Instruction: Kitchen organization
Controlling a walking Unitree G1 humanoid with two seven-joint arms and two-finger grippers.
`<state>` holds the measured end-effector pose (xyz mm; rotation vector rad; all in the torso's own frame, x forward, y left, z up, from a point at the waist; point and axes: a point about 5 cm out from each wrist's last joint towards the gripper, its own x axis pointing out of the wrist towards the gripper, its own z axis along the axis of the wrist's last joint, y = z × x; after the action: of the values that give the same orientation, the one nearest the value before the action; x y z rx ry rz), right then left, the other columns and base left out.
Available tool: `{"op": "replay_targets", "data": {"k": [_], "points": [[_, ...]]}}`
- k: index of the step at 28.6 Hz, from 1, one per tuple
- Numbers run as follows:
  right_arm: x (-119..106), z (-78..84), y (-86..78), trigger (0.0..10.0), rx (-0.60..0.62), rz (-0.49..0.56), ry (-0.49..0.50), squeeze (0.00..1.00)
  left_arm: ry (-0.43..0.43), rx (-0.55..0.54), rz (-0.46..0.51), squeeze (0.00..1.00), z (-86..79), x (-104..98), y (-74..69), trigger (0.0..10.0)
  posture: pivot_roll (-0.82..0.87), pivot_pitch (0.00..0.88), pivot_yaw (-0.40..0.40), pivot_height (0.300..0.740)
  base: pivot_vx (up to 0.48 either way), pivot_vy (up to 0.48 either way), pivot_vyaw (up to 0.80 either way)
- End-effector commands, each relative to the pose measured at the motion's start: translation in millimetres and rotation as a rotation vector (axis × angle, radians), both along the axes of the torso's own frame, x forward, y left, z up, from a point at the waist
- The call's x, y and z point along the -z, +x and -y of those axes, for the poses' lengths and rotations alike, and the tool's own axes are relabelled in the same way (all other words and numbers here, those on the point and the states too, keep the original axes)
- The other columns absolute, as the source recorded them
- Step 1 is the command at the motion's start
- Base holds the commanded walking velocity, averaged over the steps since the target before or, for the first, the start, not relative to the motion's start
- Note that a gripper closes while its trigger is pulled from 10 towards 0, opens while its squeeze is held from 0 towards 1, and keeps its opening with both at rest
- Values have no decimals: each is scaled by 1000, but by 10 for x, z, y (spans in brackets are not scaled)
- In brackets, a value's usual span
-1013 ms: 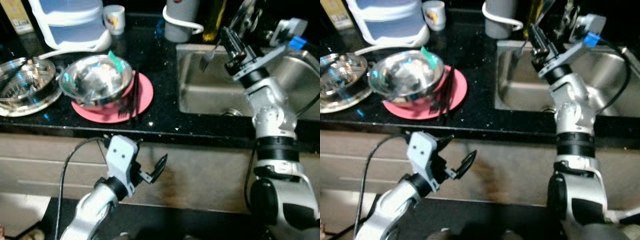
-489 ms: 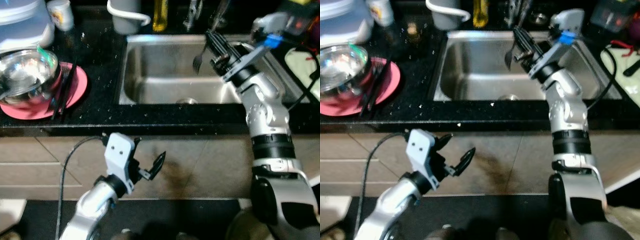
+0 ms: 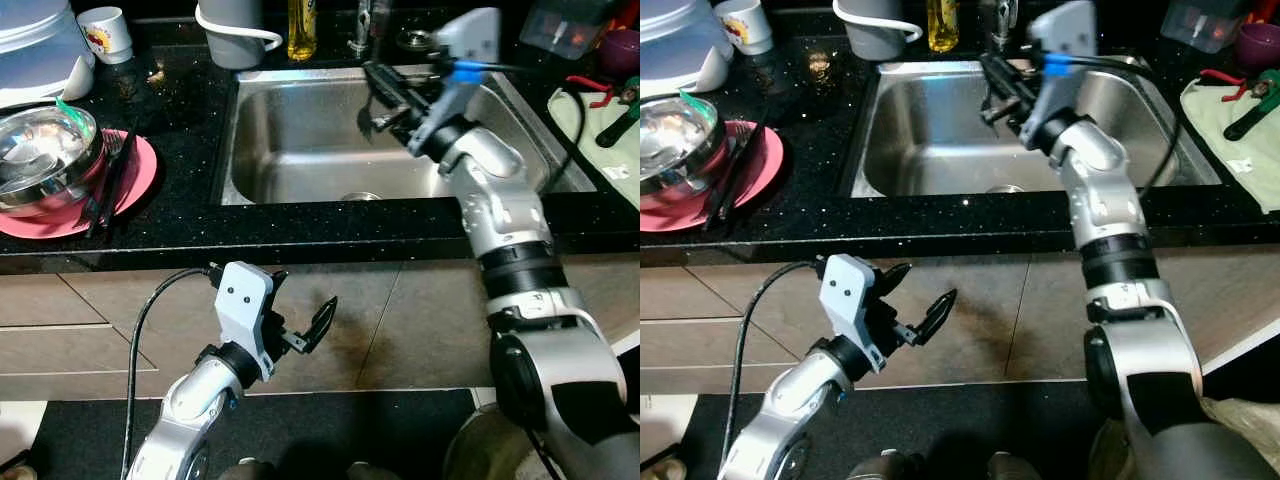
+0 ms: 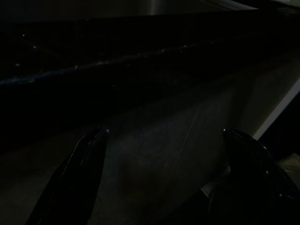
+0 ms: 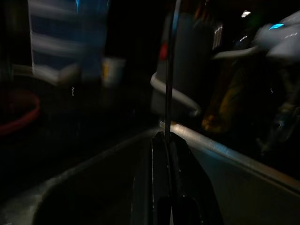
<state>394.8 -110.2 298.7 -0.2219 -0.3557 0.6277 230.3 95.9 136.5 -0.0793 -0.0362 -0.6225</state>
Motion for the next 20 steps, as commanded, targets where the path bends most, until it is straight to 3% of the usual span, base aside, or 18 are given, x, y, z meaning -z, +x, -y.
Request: {"op": "replay_targets", "data": {"k": [1, 2, 3, 4, 13, 14, 19, 20], "points": [[8, -64, 20, 10000, 8, 7, -61, 0, 4, 5, -20, 0, -5, 61, -14, 10000, 19, 88, -54, 740, 0, 0, 0], [54, -136, 65, 10000, 29, -4, -161, 0, 5, 2, -22, 0, -19, 69, -22, 10000, 22, 94, -58, 740, 0, 0, 0], [54, -136, 65, 10000, 29, -4, -161, 0, 5, 2, -22, 0, -19, 69, -22, 10000, 22, 94, -58, 740, 0, 0, 0], [109, -209, 103, 10000, 49, -11, -259, 0, 11, -3, -22, 0, -46, 75, -33, 10000, 24, 97, -60, 740, 0, 0, 0], [297, -524, 157, 10000, 58, -39, -528, 0, 16, -8, -15, 0, -55, 43, -87, 10000, 37, 124, -83, 740, 0, 0, 0], [351, -582, 172, 10000, 87, -52, -591, 0, 10, -5, -10, 0, -28, 24, -114, 10000, 41, 130, -91, 740, 0, 0, 0], [390, -597, 200, 10000, 158, -25, -680, 0, 1, -2, -5, 0, 11, 6, -153, 10000, 51, 140, -105, 740, 0, 0, 0], [356, -586, 215, 10000, 190, -33, -635, 12, -2, -1, -5, 0, 20, 4, -168, 10000, 52, 140, -108, 740, 0, 0, 0]]}}
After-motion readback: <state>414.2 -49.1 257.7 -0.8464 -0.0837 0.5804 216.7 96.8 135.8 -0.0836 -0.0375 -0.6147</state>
